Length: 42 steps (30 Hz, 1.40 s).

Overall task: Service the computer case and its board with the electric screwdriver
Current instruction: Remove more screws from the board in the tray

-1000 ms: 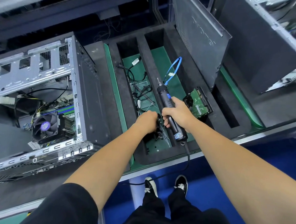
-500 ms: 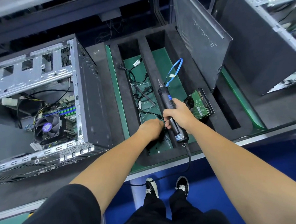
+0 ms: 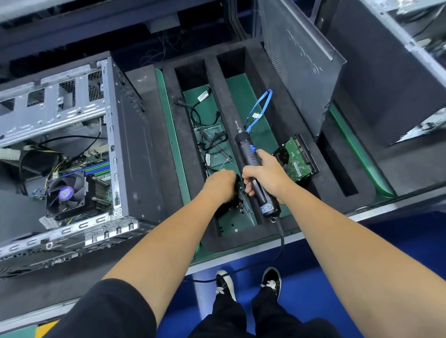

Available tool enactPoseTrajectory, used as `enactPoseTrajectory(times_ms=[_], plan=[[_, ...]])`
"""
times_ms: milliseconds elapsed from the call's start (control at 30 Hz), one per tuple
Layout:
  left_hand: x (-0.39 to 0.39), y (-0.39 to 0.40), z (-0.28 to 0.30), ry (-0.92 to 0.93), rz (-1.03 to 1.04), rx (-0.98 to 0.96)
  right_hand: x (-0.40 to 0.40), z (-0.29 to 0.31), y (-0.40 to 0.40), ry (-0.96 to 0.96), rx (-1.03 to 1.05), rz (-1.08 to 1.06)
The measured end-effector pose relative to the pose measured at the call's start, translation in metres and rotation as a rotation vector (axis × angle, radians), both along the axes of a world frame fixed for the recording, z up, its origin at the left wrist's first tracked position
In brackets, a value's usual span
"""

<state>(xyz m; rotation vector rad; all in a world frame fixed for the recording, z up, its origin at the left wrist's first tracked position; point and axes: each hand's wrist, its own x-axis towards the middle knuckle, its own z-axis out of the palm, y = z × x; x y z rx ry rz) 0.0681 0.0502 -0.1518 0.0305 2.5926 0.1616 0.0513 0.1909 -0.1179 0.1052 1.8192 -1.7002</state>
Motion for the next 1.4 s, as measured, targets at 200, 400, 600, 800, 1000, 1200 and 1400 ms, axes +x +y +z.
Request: enactPoseTrajectory(times_ms=[200,400,600,800,1000,1200,1400], plan=[[0.008,0.005,-0.003,-0.070,-0.068,0.071,0.000,0.002,0.000,0.008,0.006,0.006],[0.007,0.010,-0.008,-0.030,-0.127,0.051,0.001,0.002,-0.002,0.020,0.018,-0.001],[0.002,0.002,-0.009,-0.067,-0.029,0.025,0.002,0.003,-0.001,0.028,0.023,-0.001],[-0.002,0.003,-0.006,-0.063,0.020,-0.018,0.001,0.002,-0.001,0.017,0.015,-0.007],[0.004,0.004,-0.008,-0.042,0.024,0.031,0.001,0.003,0.000,0.015,0.019,0.000],[0.006,0.005,-0.009,-0.053,0.016,0.031,0.001,0.003,-0.001,0.006,0.006,-0.001],[0.003,0.003,-0.007,-0.097,0.028,0.038,0.001,0.002,-0.001,0.003,0.007,-0.002]])
